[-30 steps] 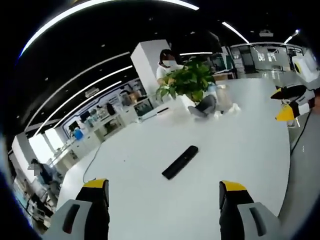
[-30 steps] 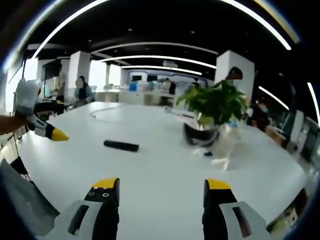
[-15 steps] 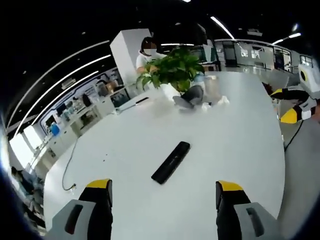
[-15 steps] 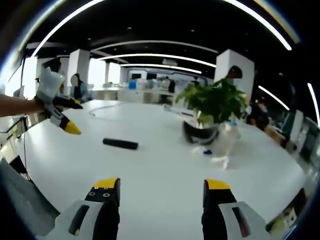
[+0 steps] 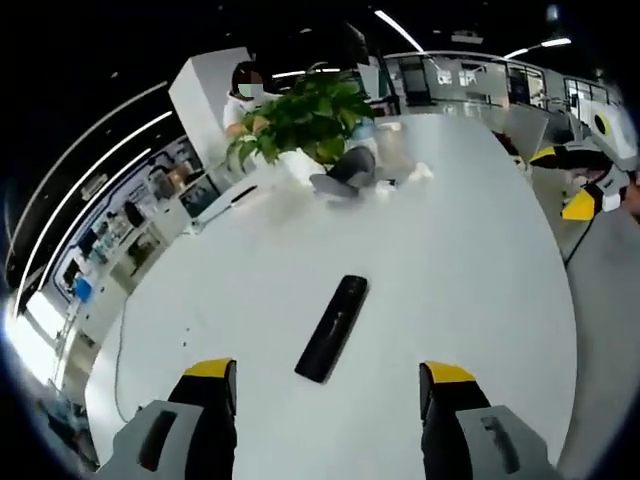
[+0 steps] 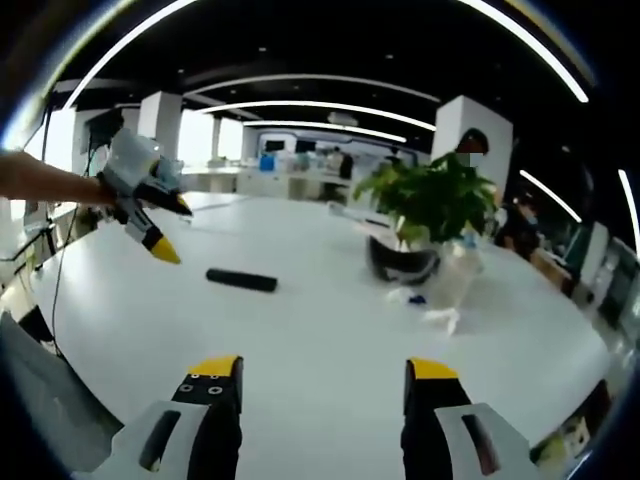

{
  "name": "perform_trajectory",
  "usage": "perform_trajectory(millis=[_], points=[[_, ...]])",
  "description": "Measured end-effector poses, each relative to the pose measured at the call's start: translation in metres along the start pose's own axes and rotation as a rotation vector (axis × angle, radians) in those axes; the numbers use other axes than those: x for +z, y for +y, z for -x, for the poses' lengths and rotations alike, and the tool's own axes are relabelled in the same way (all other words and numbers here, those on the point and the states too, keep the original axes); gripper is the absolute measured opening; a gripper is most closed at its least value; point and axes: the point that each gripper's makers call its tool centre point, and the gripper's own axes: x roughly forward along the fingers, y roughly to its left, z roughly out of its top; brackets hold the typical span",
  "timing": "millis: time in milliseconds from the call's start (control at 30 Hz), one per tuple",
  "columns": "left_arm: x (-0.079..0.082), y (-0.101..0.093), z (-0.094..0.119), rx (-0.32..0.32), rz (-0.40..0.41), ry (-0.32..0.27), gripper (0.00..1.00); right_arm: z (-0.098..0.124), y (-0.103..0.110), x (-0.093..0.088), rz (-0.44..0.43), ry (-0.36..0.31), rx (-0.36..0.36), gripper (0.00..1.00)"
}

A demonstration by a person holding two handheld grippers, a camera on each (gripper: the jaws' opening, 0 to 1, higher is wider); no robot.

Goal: Press the specified remote control buttons in sequence, fully releasing each button before pressing the next.

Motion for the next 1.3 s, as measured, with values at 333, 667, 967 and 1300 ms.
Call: perform_trajectory(millis=[333, 667, 967, 1300], points=[[-0.015, 0.006, -0.029, -0.049, -0.049, 0.078, 0.71, -0.001, 0.001, -0.005, 0.011, 0.026, -0.001, 0.62], [-0.026, 0.017, -0.058, -0.115, -0.027, 0.151, 0.68, -0.003, 0.004, -0.010, 0.027, 0.057, 0.008, 0.62], [-0.038, 0.017, -0.081, -0.170, -0.012, 0.225, 0.57, -0.002, 0.001, -0.011, 0.025, 0.060, -0.008, 0.61], [-0.054, 0.015, -0.094, -0.267, 0.038, 0.316, 0.45, -0.004, 0.000, -0.011, 0.029, 0.066, -0.014, 0.61]])
